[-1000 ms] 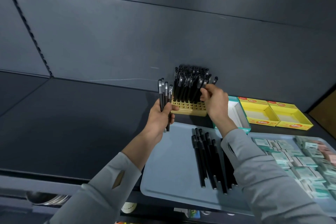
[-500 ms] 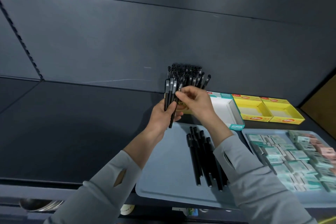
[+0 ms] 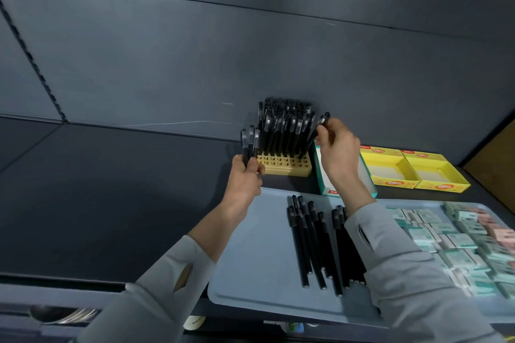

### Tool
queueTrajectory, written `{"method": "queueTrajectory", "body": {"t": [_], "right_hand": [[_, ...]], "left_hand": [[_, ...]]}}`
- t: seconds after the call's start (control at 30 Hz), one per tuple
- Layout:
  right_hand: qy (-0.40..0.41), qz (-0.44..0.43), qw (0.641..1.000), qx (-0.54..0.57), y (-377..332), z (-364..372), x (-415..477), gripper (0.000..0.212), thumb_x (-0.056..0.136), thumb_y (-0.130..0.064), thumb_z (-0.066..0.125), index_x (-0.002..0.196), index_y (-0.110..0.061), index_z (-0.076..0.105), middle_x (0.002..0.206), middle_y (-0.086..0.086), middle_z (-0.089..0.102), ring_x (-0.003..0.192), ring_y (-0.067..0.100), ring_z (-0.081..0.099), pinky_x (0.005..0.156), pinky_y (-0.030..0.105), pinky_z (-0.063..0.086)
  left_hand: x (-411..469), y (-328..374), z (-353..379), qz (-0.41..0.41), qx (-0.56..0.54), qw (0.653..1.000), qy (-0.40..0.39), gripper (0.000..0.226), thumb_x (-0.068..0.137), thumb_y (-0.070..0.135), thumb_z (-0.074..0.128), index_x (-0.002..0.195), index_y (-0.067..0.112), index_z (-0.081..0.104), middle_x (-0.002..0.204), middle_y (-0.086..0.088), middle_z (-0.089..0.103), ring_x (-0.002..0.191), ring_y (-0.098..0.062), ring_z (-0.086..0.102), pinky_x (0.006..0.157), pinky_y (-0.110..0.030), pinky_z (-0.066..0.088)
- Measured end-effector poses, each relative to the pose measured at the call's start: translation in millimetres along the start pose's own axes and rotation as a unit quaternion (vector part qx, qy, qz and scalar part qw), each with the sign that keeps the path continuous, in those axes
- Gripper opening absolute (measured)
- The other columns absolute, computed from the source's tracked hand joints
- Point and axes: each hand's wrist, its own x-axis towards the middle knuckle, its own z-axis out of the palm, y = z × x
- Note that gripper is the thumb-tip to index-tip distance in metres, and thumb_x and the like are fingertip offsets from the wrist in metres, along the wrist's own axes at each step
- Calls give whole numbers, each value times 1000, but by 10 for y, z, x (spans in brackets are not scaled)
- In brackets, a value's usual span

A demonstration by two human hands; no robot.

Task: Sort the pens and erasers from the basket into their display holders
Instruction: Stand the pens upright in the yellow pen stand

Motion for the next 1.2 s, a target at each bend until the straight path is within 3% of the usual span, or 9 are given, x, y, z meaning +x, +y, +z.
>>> {"method": "queueTrajectory", "body": {"t": [0.3,0.4,0.53,0.63,0.77,0.87,1.0,1.1,1.2], "right_hand": [[-34,-25,998,-47,1,136,12,20,101,-21,50,83,-12,53,71,12,68,67,34,65,65,40,54],[-42,-9,998,-37,20,156,-37,23,101,-25,51,84,-11,59,71,11,69,66,31,66,65,39,55],[-30,26,997,-64,-34,116,-86,35,96,-43,57,84,-12,68,71,6,70,67,28,64,59,30,41],[-54,65,996,21,-185,77,-205,45,94,-53,53,72,-16,65,65,-1,68,65,23,65,63,33,49],[-172,51,972,150,-437,81,-312,26,90,-43,66,86,-18,70,79,-8,70,76,9,66,73,24,52],[-188,59,962,189,-424,116,-296,9,87,-26,73,82,-20,68,76,-6,66,71,8,59,72,29,51],[-153,114,960,205,-334,9,-223,19,91,-19,67,76,-25,58,71,-2,65,72,21,66,66,39,55],[-62,117,980,147,-168,-125,-86,17,93,-24,62,78,-26,53,76,0,69,74,24,70,72,46,58],[10,77,995,62,-40,-223,27,10,93,-27,58,88,-19,55,83,5,71,73,30,69,73,51,57]], "left_hand": [[8,-17,-40,51,0,999,9,15,103,18,44,100,8,55,83,1,62,62,-6,53,57,-16,47],[-6,-7,-35,50,-18,999,2,14,103,18,45,104,10,57,91,0,67,68,-9,57,63,-20,50],[-33,13,-14,45,-25,999,-1,16,103,18,45,105,8,57,89,0,68,68,-8,57,62,-20,50],[-51,12,29,51,-28,998,-10,13,102,17,47,101,11,59,87,0,69,67,-8,58,63,-21,51],[-49,-7,107,39,-51,998,-20,12,100,16,51,104,16,62,81,4,70,67,-8,61,65,-22,53],[-57,-17,149,34,-59,997,-22,14,100,17,52,107,17,63,87,1,72,77,-10,67,70,-21,55],[-48,-18,136,42,-50,998,-20,18,101,20,49,110,16,65,94,4,70,85,-7,67,76,-18,54],[-24,-31,78,31,-15,999,-12,23,103,23,45,114,18,64,77,6,54,57,-4,44,56,-18,44],[-15,-35,63,19,2,1000,-10,23,105,29,37,112,23,57,70,6,41,51,-4,30,46,-17,29]]}}
